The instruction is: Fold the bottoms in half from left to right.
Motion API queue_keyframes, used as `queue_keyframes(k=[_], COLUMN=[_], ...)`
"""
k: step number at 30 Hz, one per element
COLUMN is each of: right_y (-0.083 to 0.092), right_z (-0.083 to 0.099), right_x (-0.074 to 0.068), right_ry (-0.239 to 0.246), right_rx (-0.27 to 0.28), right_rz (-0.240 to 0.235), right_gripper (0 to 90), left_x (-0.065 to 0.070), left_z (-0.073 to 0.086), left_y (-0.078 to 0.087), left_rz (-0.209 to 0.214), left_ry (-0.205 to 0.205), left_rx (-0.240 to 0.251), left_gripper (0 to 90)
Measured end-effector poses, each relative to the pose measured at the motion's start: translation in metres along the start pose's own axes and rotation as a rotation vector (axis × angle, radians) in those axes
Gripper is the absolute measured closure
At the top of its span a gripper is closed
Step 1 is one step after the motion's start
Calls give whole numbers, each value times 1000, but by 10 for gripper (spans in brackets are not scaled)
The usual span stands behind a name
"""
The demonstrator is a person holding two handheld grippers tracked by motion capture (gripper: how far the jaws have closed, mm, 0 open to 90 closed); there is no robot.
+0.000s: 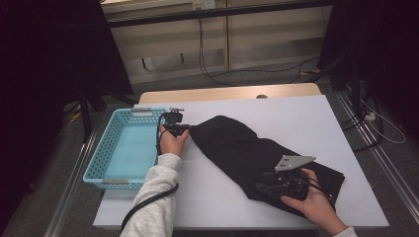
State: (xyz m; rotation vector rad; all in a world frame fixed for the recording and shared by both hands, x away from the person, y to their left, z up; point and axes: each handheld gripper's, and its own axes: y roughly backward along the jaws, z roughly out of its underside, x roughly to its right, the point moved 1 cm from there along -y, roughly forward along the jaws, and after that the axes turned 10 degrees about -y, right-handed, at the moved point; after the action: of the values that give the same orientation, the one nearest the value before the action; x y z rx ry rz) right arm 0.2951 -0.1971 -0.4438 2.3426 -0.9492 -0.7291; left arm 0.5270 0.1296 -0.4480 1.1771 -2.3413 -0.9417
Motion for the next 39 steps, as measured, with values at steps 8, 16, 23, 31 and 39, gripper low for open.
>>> queue_keyframes(k=[8, 16, 23, 31, 39], right_y=[-1, 2, 4, 2, 7], right_z=[0, 4, 4, 4, 6], right_x=[4, 15, 17, 16, 20], right_ry=[-9, -38, -43, -36, -46], right_rx=[-5, -4, 1, -6, 4], right_rz=[6, 37, 45, 43, 59], right_gripper=[479, 456, 456, 459, 459], left_x=[-4, -4, -3, 0, -13], left_z=[-2, -4, -5, -3, -5], left_y=[-22, -28, -24, -20, 0], left_rz=[16, -15, 29, 96, 25], left_ry=[-64, -107, -68, -22, 67], left_rx=[-22, -42, -79, -87, -101], left_gripper=[357, 386, 634, 862, 870])
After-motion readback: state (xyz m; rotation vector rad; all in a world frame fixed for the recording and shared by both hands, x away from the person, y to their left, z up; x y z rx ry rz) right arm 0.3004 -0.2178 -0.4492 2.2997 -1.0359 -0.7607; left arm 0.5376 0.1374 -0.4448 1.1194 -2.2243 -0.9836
